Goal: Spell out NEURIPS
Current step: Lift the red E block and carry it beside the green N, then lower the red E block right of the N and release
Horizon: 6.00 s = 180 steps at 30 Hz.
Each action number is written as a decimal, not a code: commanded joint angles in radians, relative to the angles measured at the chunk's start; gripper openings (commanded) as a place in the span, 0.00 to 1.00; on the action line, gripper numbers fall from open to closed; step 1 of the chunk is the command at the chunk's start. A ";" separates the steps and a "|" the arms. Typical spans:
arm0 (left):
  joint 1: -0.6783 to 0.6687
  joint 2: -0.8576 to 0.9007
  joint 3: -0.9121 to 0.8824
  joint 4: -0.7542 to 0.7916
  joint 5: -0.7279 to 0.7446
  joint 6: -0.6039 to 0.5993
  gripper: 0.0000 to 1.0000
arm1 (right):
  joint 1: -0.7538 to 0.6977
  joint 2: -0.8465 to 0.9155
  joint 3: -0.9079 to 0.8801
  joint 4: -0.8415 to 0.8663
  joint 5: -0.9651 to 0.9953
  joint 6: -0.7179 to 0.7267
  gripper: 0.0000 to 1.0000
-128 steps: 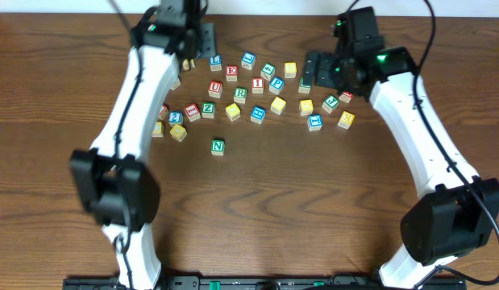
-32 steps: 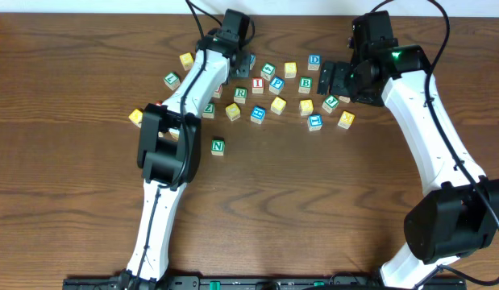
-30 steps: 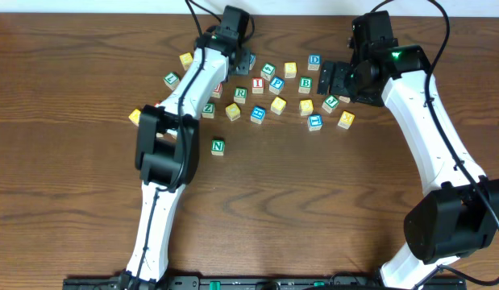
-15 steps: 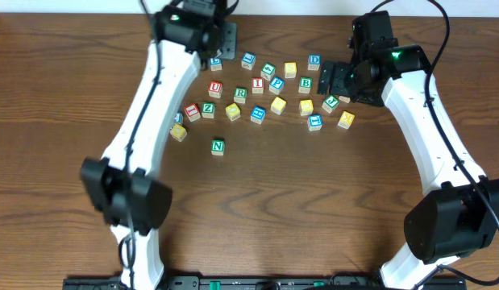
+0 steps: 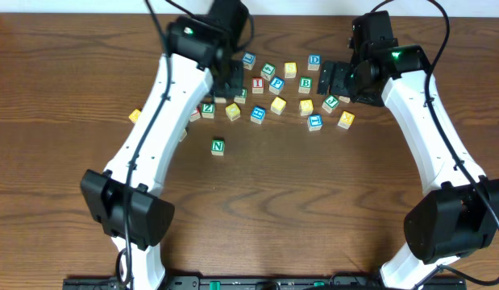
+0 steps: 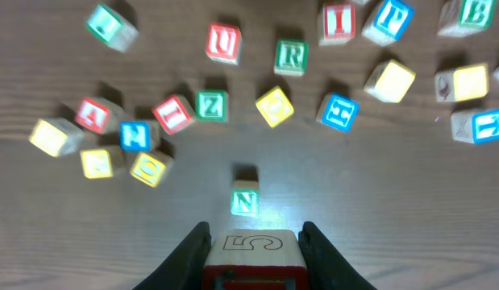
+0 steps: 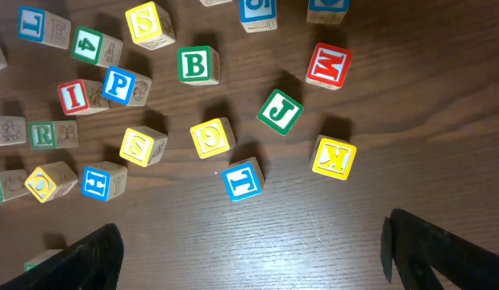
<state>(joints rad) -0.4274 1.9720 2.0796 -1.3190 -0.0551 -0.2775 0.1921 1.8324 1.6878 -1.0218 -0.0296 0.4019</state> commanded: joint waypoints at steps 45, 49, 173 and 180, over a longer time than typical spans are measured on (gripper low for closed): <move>-0.085 0.008 -0.620 0.503 0.028 -0.099 0.27 | -0.001 0.003 0.010 -0.001 0.009 0.005 0.99; -0.086 0.009 -0.640 0.518 0.028 -0.107 0.27 | -0.001 0.003 0.010 -0.001 0.008 0.005 0.99; -0.084 0.039 -0.706 0.603 0.010 -0.217 0.37 | -0.001 0.003 0.010 -0.001 0.009 0.005 0.99; -0.084 0.038 -0.698 0.602 0.018 -0.226 0.37 | -0.001 0.003 0.010 -0.001 0.008 0.005 0.99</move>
<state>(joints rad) -0.5133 2.0148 1.3499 -0.7136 -0.0322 -0.4835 0.1921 1.8324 1.6878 -1.0218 -0.0296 0.4019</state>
